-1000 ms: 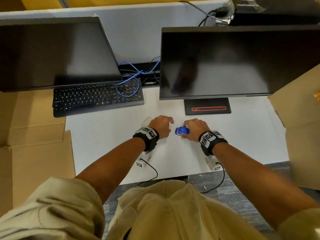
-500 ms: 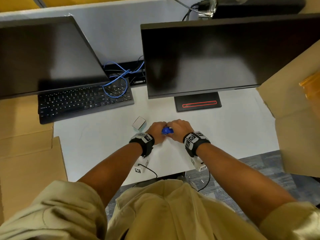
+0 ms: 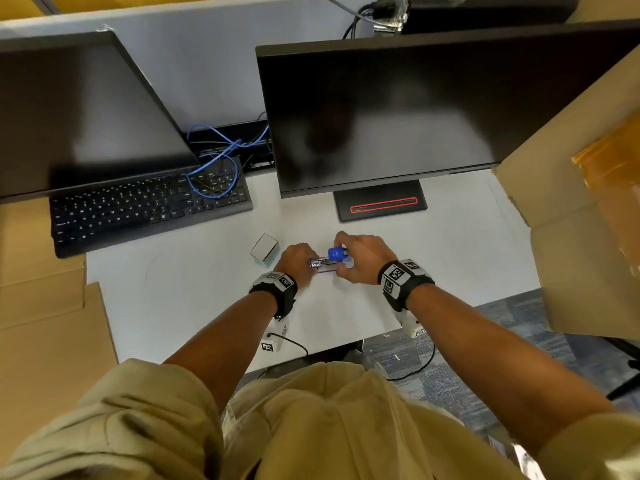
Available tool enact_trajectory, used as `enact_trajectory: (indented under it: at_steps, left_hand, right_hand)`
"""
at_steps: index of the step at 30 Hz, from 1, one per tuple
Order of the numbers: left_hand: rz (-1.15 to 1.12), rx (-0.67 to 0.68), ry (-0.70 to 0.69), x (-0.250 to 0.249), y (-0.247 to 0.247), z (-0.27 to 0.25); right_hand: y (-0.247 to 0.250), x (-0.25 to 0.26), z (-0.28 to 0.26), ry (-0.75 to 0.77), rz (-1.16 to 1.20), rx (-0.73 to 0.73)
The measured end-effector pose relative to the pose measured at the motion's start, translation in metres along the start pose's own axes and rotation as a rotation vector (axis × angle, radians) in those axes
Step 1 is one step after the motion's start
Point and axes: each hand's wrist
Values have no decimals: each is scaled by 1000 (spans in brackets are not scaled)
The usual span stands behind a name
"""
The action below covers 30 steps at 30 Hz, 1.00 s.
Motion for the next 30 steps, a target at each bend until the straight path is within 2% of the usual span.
enact_trajectory:
  at_steps: [11,20,26,30]
  left_hand:
    - [78,38,-38,2,-1,4]
    - [73,7,-17,1,-2,4]
    - [70,-7,-11,0,-1,4]
    - [60,-16,8,-2,1,4]
  right_hand:
    - [25,-23,-6,88,-252,-74]
    - [35,-74,-16,18,-352,-149]
    - [23,-97,-13,-80,-450,-86]
    - [-1,-101,-8,-169,-416,-41]
Point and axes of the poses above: each hand's wrist, its own z-axis towards the middle knuckle, its own y-axis out of the back of the hand, x = y × z, and after that the axes turned 10 degrees about -y, right-handed
